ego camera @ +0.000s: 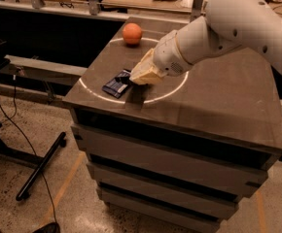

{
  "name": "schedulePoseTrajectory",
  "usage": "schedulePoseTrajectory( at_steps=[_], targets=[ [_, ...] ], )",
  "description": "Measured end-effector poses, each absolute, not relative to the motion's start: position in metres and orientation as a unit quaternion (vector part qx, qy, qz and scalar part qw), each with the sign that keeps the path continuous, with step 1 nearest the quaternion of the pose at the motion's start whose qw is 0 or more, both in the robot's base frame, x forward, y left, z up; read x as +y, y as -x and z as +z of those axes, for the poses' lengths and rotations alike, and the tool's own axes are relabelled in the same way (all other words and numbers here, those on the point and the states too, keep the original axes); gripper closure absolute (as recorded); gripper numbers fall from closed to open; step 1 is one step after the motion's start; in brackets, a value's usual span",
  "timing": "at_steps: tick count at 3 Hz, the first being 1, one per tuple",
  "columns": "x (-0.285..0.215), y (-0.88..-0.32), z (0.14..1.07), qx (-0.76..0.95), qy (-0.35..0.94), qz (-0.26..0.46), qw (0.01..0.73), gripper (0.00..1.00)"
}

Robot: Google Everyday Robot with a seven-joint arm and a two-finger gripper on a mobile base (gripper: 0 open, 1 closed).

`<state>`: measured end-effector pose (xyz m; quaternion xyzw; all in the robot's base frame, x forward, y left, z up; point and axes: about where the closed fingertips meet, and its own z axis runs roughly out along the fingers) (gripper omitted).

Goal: Move rxbar chocolate near rxbar blueberry

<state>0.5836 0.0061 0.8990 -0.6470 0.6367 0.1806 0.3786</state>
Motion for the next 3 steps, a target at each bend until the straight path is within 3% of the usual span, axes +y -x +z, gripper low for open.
schedulePoseTrajectory(
  at_steps=[1, 2, 3],
  targets=[
    [0.008, -0.583, 0.899, 0.635, 0.649, 0.181, 0.378, 0.01],
    [0.009, -0.583, 0.899, 0.634, 0.65, 0.181, 0.378, 0.0],
    [-0.034, -0.587, 0.913, 0.658, 0.627, 0.156, 0.387, 0.0]
  ],
)
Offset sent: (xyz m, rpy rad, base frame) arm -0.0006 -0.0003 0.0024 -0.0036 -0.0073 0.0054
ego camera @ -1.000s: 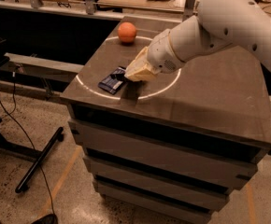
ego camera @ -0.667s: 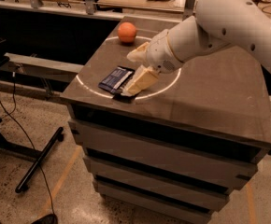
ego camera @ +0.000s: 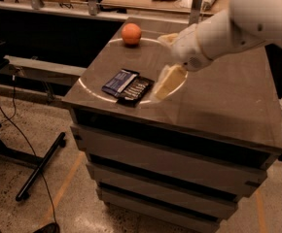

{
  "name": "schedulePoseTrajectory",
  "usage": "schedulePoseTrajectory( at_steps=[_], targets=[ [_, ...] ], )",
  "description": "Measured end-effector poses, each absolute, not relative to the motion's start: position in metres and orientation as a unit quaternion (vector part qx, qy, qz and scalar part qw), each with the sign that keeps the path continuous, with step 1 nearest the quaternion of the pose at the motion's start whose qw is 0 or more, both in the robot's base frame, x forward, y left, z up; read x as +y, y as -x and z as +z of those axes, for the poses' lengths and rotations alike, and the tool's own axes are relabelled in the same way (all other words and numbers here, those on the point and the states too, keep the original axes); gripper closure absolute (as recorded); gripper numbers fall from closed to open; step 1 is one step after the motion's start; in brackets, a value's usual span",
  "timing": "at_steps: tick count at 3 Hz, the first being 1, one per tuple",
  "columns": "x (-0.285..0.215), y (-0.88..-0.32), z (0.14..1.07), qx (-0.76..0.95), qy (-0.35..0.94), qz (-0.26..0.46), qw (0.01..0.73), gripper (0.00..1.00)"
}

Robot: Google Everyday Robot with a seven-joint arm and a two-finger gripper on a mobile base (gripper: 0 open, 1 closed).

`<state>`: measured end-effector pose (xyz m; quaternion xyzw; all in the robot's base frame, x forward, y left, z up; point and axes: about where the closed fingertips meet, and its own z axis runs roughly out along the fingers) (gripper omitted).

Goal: Move rxbar chocolate near rxbar blueberry

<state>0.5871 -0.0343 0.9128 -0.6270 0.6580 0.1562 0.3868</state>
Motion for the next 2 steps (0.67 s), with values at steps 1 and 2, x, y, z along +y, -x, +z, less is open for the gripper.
schedulePoseTrajectory(
  at_steps=[1, 2],
  targets=[
    [-0.1395, -0.5896, 0.9318, 0.721, 0.55, 0.108, 0.408, 0.0],
    [-0.1394, -0.5896, 0.9318, 0.721, 0.55, 0.108, 0.408, 0.0]
  ],
)
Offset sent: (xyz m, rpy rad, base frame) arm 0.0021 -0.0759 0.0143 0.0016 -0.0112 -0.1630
